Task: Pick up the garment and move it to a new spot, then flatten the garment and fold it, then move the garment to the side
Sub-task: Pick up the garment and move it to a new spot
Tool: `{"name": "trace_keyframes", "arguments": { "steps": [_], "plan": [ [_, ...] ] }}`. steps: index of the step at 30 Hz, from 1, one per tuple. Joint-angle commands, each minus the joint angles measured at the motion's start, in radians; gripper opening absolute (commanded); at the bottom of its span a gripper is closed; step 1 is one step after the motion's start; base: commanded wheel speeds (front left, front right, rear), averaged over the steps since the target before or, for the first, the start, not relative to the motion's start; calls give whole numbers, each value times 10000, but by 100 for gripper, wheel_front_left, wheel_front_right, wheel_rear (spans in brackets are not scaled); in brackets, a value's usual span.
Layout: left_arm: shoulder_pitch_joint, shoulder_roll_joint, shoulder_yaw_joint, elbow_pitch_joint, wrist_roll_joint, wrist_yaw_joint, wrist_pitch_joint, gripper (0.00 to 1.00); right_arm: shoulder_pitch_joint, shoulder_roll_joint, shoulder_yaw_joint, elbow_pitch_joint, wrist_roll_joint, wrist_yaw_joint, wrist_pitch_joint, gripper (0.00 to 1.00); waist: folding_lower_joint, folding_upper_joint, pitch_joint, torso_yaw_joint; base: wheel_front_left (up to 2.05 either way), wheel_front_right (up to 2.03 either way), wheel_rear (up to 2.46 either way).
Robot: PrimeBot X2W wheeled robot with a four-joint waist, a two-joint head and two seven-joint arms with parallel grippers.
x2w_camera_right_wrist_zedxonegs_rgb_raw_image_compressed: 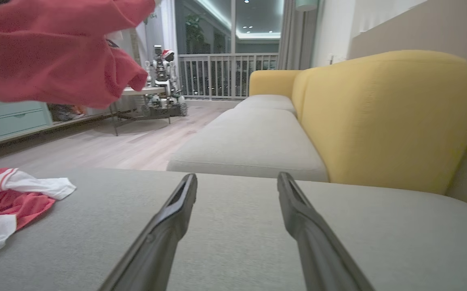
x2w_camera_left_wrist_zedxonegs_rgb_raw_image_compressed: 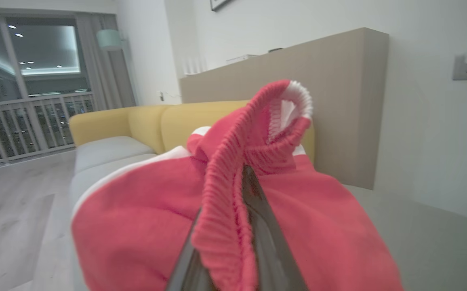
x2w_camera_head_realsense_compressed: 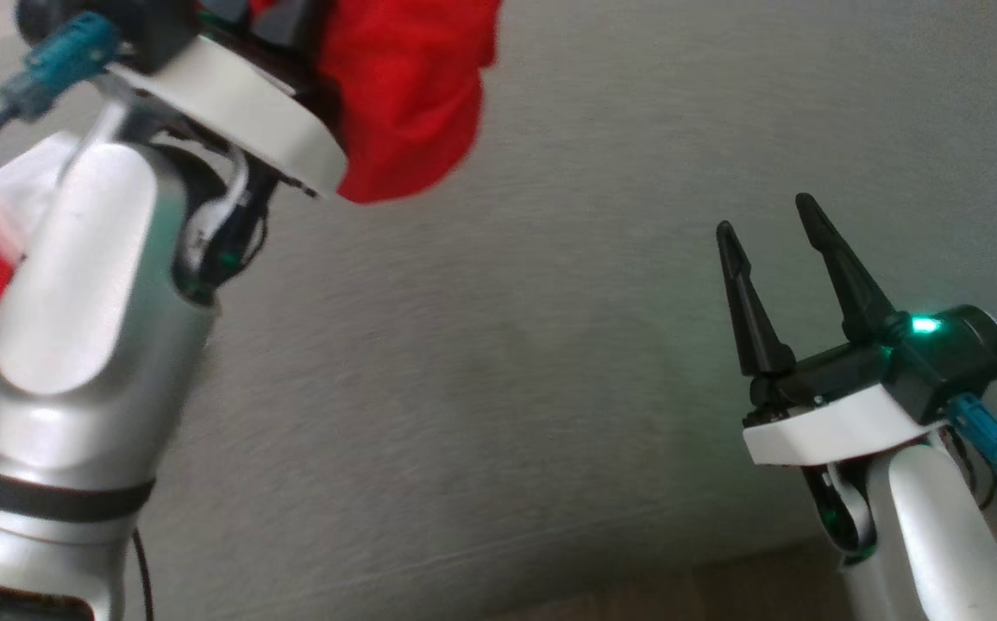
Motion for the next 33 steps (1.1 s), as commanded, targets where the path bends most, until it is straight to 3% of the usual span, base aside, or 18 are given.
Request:
{"name": "trace_keyframes", "arguments": {
  "steps": [1,5,10,15,20,21,22,28,33],
  "plan": [
    [-293,252,164,-353,-68,4,113,0,-3,86,212,-456,131,-2,-92,100,0,0,-42,-1720,0,0,0],
    [-371,11,-465,207,275,-27,-50,0,51,87,265,-623,404,-2,-92,100,0,0,425,-3098,0,0,0],
    [-325,-319,-1374,1575,1296,156,-946,0,40,87,328,-722,742,-2,-92,100,0,0,1036,-3893,0,0,0],
    [-126,-499,-1992,3509,2037,445,-1954,0,-54,87,427,-764,990,-2,-92,100,0,0,1461,-4150,0,0,0],
    [-49,-781,-2148,4893,2082,425,-2360,0,-161,87,520,-726,944,-2,-92,100,0,0,1559,-3909,0,0,0],
    [-65,-851,-2154,5089,2056,396,-2389,40,-189,87,551,-706,912,-2,-92,100,0,0,1545,-3807,0,0,0],
    [-87,-924,-2156,5260,2035,376,-2408,100,-215,87,583,-684,873,-2,-92,100,0,0,1512,-3692,0,0,0],
    [-67,-1335,-1910,5018,1917,515,-2435,100,-261,87,575,-619,627,-2,-92,100,0,0,1184,-2785,0,0,0],
    [755,-1610,-1324,3826,1746,1080,-2438,100,-124,87,516,-325,310,-2,-92,100,0,0,535,-1494,0,0,0]
  ]
}}
